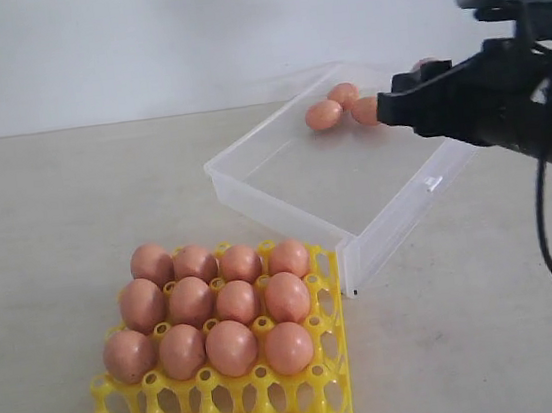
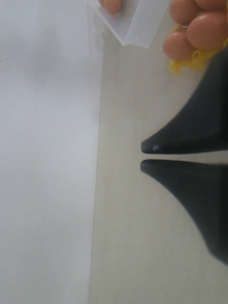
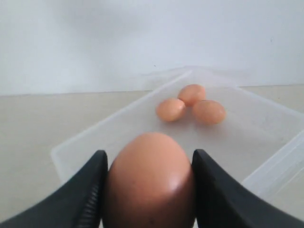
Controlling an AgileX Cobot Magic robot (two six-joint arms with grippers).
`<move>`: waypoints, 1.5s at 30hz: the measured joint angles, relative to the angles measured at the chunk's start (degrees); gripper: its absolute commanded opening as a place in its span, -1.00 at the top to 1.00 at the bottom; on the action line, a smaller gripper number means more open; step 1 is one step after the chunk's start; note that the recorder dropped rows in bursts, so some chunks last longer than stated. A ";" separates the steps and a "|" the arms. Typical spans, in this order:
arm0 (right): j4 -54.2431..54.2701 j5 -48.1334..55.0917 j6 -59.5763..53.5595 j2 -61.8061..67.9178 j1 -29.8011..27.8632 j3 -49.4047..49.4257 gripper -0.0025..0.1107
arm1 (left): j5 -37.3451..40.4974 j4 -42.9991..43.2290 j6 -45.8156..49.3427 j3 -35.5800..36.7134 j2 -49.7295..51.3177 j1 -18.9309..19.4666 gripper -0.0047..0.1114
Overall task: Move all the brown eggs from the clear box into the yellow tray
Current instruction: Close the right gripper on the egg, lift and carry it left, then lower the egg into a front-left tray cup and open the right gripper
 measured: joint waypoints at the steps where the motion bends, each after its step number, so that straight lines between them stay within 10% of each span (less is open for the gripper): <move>1: -0.71 -1.21 3.92 -2.17 0.77 2.01 0.96 | 0.00 0.00 0.00 0.00 0.00 0.00 0.85; 8: -34.82 -19.74 45.95 -3.01 2.86 4.77 0.96 | 0.00 0.00 0.00 0.00 0.00 0.00 0.85; 17: -72.25 -41.43 72.29 15.15 4.75 -8.79 0.96 | 0.00 0.00 0.00 0.00 0.00 0.00 0.85; 24: -80.65 -39.24 74.15 23.20 13.60 -16.35 0.96 | 0.00 0.00 0.00 0.00 0.00 0.00 0.85; 33: -82.82 -11.66 70.00 27.96 25.79 -20.32 0.96 | 0.00 0.00 0.00 0.00 0.00 0.00 0.85; 45: -76.90 -7.12 67.14 36.72 27.00 -28.08 0.95 | 0.00 0.00 0.00 0.00 0.00 0.00 0.85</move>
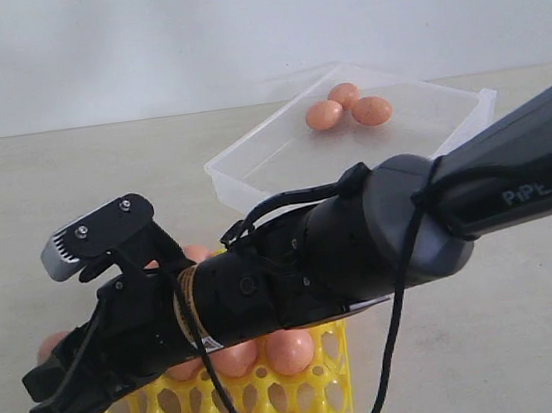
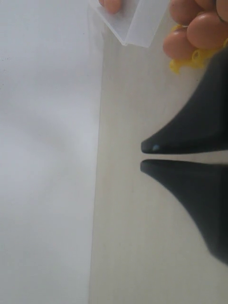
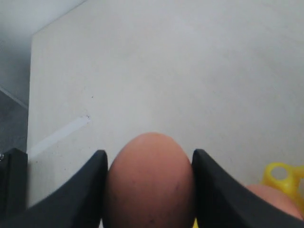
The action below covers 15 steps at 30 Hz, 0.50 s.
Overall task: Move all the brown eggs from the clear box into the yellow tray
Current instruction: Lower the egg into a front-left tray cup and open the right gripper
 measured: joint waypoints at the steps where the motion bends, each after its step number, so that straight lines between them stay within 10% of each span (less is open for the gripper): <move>1: 0.00 -0.45 -0.35 0.50 0.00 -0.10 0.95 | 0.00 0.00 0.00 0.00 0.00 0.00 0.85; 15: -4.35 0.35 -0.63 2.33 0.05 -0.22 0.95 | 0.00 0.00 0.00 0.00 0.00 0.00 0.85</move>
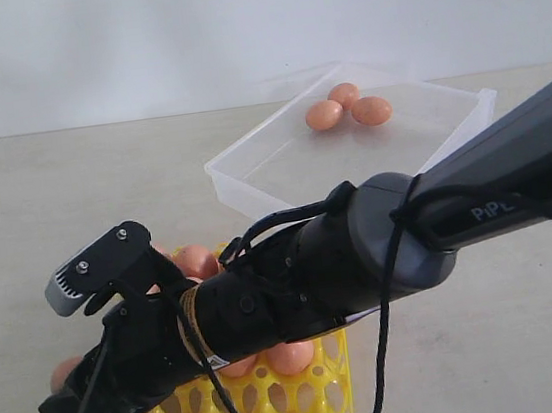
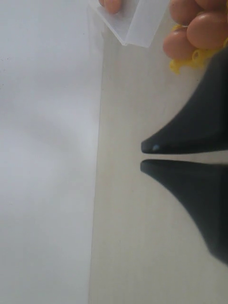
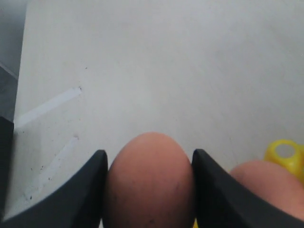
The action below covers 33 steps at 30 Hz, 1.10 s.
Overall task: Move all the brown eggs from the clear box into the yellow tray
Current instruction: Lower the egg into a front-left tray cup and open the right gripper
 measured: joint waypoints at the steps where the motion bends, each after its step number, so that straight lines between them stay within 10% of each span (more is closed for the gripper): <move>1: -0.45 0.29 0.00 0.13 0.00 0.00 0.95 | 0.00 0.00 0.00 0.00 0.00 0.00 0.85; 12: -2.30 1.05 -1.49 1.68 0.00 0.00 0.19 | 0.00 0.00 0.00 0.00 0.00 0.00 0.85; 33: -1.62 2.57 -2.88 1.68 0.09 -0.09 0.17 | 0.00 0.00 0.00 0.00 0.00 0.00 0.85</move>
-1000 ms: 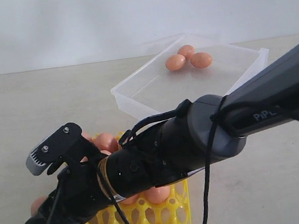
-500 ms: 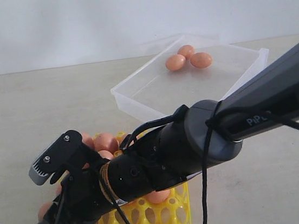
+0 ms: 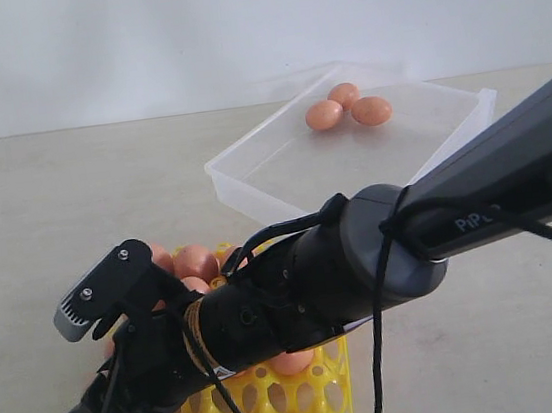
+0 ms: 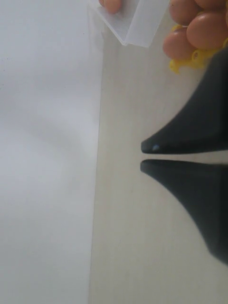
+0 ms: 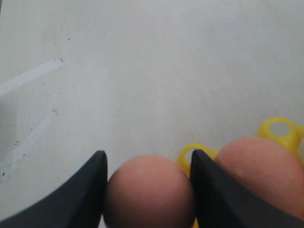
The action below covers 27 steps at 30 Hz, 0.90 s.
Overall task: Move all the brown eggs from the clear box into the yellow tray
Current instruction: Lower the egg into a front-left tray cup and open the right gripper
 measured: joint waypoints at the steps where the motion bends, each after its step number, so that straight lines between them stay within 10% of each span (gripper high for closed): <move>1: 0.00 0.00 -0.13 0.00 0.00 0.00 0.17 | 0.00 0.00 0.00 0.00 0.00 0.00 0.85; 27: 0.00 0.60 -0.74 0.00 0.13 0.00 0.17 | 0.00 0.00 0.00 0.00 0.00 0.00 0.85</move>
